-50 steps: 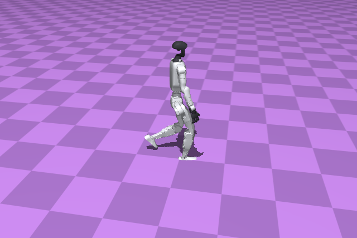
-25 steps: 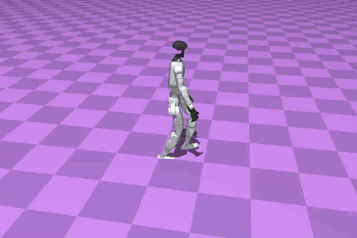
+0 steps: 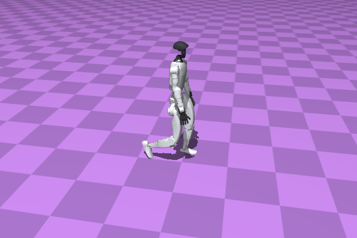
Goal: Walk
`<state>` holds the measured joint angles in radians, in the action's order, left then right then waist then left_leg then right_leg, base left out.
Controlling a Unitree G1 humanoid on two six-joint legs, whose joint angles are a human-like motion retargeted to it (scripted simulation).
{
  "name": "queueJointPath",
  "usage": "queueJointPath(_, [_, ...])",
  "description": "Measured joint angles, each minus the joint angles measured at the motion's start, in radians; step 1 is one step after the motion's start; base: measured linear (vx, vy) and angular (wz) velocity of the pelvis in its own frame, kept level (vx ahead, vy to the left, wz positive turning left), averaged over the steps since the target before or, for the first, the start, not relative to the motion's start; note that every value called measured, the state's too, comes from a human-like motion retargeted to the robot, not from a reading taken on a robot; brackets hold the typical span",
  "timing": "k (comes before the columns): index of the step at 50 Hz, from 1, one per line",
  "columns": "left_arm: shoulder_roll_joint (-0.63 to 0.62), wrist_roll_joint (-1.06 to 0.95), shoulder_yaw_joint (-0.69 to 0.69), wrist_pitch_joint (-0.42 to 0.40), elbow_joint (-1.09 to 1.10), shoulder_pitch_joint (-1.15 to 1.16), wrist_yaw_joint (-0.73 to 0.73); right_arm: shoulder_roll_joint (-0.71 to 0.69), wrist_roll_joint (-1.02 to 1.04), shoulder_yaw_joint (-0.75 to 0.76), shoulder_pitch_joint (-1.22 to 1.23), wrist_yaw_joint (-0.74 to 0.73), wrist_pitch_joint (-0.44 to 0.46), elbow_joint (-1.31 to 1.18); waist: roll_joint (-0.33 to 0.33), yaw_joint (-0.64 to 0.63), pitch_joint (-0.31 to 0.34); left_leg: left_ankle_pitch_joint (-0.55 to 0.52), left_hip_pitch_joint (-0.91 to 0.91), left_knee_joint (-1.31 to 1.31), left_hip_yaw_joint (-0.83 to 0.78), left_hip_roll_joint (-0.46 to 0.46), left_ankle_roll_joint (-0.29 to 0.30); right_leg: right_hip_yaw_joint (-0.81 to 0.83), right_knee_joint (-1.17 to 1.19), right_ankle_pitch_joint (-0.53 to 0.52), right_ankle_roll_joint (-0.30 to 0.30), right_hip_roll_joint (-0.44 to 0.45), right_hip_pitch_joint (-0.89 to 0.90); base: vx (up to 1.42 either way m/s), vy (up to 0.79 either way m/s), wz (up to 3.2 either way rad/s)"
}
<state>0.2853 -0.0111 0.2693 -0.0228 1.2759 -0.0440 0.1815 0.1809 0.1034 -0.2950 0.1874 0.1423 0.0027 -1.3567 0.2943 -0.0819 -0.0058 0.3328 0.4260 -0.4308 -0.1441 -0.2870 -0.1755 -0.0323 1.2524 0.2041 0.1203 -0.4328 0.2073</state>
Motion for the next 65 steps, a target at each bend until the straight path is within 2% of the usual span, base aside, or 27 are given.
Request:
queueJointPath(2, [0.009, 0.004, 0.004, 0.001, -0.013, -0.005, -0.004, 0.008, -0.007, 0.004, 0.009, 0.000, 0.000, 0.001, 0.007, 0.020, 0.003, 0.018, -0.054, 0.029, -0.006, -0.025, -0.017, 0.000, 0.106, 0.002, -0.034, -0.046, 0.073, 0.46, 0.20, -0.41])
queueJointPath(5, [0.026, 0.014, 0.011, 0.003, -0.028, -0.021, -0.019, 0.016, -0.016, 0.008, 0.025, -0.007, -0.006, 0.008, 0.006, 0.050, 0.008, 0.042, -0.142, 0.083, -0.004, -0.047, -0.027, 0.014, 0.203, 0.097, -0.087, -0.086, 0.177, 0.46, 0.16, -0.52])
queueJointPath(7, [0.039, 0.020, 0.006, 0.008, -0.035, -0.053, -0.028, 0.022, -0.022, 0.009, 0.052, -0.009, -0.011, 0.016, -0.026, 0.056, 0.023, 0.035, -0.242, 0.188, 0.009, -0.028, -0.024, 0.038, 0.201, 0.163, -0.119, -0.058, 0.239, 0.46, 0.12, -0.68])
queueJointPath(8, [0.040, 0.022, 0.009, 0.007, -0.039, -0.055, -0.034, 0.022, -0.023, 0.008, 0.048, -0.013, -0.014, 0.022, -0.020, 0.068, 0.023, 0.048, -0.261, 0.186, 0.009, -0.039, -0.023, 0.047, 0.196, 0.203, -0.125, -0.068, 0.266, 0.45, 0.08, -0.38])
queueJointPath(10, [0.052, 0.023, 0.006, 0.008, -0.047, -0.074, -0.046, 0.018, -0.027, 0.006, 0.051, -0.015, -0.021, 0.041, -0.032, 0.088, 0.027, 0.076, -0.313, 0.205, 0.018, -0.033, -0.020, 0.078, 0.153, 0.261, -0.133, -0.051, 0.318, 0.45, 0.07, -0.29])
queueJointPath(13, [0.063, 0.023, 0.000, 0.005, -0.057, -0.112, -0.059, 0.012, -0.033, 0.002, 0.058, -0.013, -0.025, 0.065, -0.068, 0.101, 0.044, 0.114, -0.397, 0.238, 0.030, -0.002, -0.013, 0.130, 0.013, 0.293, -0.126, 0.006, 0.369, 0.46, 0.04, -0.35])
queueJointPath(15, [0.067, 0.022, 0.000, 0.000, -0.065, -0.130, -0.069, 0.006, -0.038, 0.000, 0.052, -0.012, -0.028, 0.076, -0.073, 0.111, 0.052, 0.143, -0.437, 0.234, 0.038, 0.004, -0.012, 0.148, -0.095, 0.292, -0.105, 0.027, 0.402, 0.45, 0.01, -0.23])
queueJointPath(18, [0.073, 0.023, 0.004, -0.017, -0.065, -0.169, -0.076, -0.003, -0.046, 0.001, 0.048, -0.007, -0.030, 0.083, -0.113, 0.107, 0.058, 0.184, -0.487, 0.241, 0.049, 0.050, -0.008, 0.184, -0.331, 0.242, -0.064, 0.107, 0.415, 0.46, -0.02, -0.26])
queueJointPath(22, [0.071, 0.027, 0.019, -0.040, -0.060, -0.200, -0.076, -0.009, -0.050, 0.005, 0.032, -0.005, -0.032, 0.077, -0.147, 0.089, 0.036, 0.234, -0.499, 0.224, 0.052, 0.093, 0.006, 0.202, -0.686, 0.156, -0.008, 0.202, 0.412, 0.45, -0.06, -0.26])
queueJointPath(26, [0.062, 0.047, 0.031, -0.049, -0.048, -0.197, -0.071, -0.012, -0.043, 0.008, 0.010, -0.006, -0.032, 0.059, -0.144, 0.081, 0.012, 0.287, -0.509, 0.164, 0.054, 0.101, 0.021, 0.190, -0.778, 0.129, 0.009, 0.218, 0.427, 0.47, -0.11, -0.13])
queueJointPath(31, [0.043, 0.082, 0.027, -0.046, -0.014, -0.150, -0.049, -0.011, -0.020, 0.019, -0.010, -0.002, -0.030, 0.016, -0.172, 0.069, -0.014, 0.319, -0.524, 0.006, 0.073, 0.160, 0.051, 0.197, -0.707, 0.085, -0.033, 0.258, 0.381, 0.51, -0.14, -0.13])
queueJointPath(35, [0.028, 0.101, 0.014, -0.036, 0.020, -0.080, -0.026, -0.008, 0.004, 0.020, -0.026, -0.009, -0.029, -0.012, -0.230, 0.044, -0.019, 0.238, -0.472, -0.263, 0.150, 0.218, 0.137, 0.201, -0.632, 0.111, -0.091, 0.352, 0.320, 0.49, -0.18, -0.45])
queueJointPath(39, [0.018, 0.114, 0.003, -0.032, 0.024, -0.020, -0.006, 0.008, 0.019, 0.016, -0.029, -0.029, -0.032, -0.012, -0.304, 0.014, -0.022, 0.116, -0.325, -0.654, 0.147, 0.341, 0.201, 0.213, -0.646, 0.153, -0.153, 0.464, 0.243, 0.45, -0.15, -0.41])
queueJointPath(41, [0.014, 0.125, 0.000, -0.031, 0.015, -0.002, -0.003, 0.020, 0.024, 0.016, -0.025, -0.044, -0.034, -0.005, -0.332, -0.009, -0.023, 0.094, -0.233, -0.811, 0.135, 0.400, 0.199, 0.214, -0.665, 0.173, -0.175, 0.509, 0.204, 0.46, -0.12, -0.40])
queueJointPath(45, [0.012, 0.136, -0.017, -0.025, -0.013, 0.002, 0.000, 0.041, 0.024, 0.029, 0.016, -0.079, -0.033, 0.006, -0.339, -0.058, -0.011, 0.154, -0.040, -0.944, 0.116, 0.452, 0.154, 0.190, -0.775, 0.184, -0.186, 0.555, 0.098, 0.49, -0.10, -0.35])
queueJointPath(47, [0.002, 0.132, -0.025, -0.028, -0.022, 0.018, -0.009, 0.043, 0.021, 0.029, 0.023, -0.093, -0.035, 0.016, -0.344, -0.084, -0.004, 0.207, 0.032, -0.916, 0.107, 0.465, 0.139, 0.176, -0.753, 0.225, -0.186, 0.566, 0.069, 0.52, -0.06, -0.33])
queueJointPath(50, [-0.004, 0.124, -0.040, -0.027, -0.028, 0.018, -0.009, 0.044, 0.006, 0.039, 0.058, -0.100, -0.039, 0.035, -0.309, -0.101, 0.021, 0.237, 0.110, -0.744, 0.077, 0.427, 0.123, 0.142, -0.778, 0.271, -0.179, 0.537, 0.000, 0.55, -0.03, -0.19])
queueJointPath(57, [-0.032, 0.121, -0.050, -0.027, -0.003, 0.030, -0.003, 0.035, -0.010, 0.027, 0.086, -0.091, -0.057, 0.091, -0.249, -0.074, 0.016, 0.099, 0.172, -0.124, 0.076, 0.288, 0.165, 0.100, -0.724, 0.404, -0.173, 0.444, -0.068, 0.53, 0.02, -0.05])
queueJointPath(61, [-0.042, 0.118, -0.052, -0.021, 0.004, 0.037, 0.004, 0.028, 0.000, 0.018, 0.078, -0.078, -0.057, 0.104, -0.239, -0.062, -0.005, 0.073, 0.204, -0.023, 0.086, 0.257, 0.165, 0.072, -0.630, 0.477, -0.174, 0.423, -0.075, 0.52, 0.10, -0.15])
queueJointPath(65, [-0.051, 0.104, -0.056, -0.015, 0.010, 0.044, 0.005, 0.020, 0.008, 0.014, 0.046, -0.073, -0.052, 0.094, -0.209, -0.054, -0.034, 0.019, 0.225, -0.103, 0.071, 0.215, 0.138, 0.060, -0.501, 0.520, -0.162, 0.367, -0.072, 0.55, 0.14, -0.14])
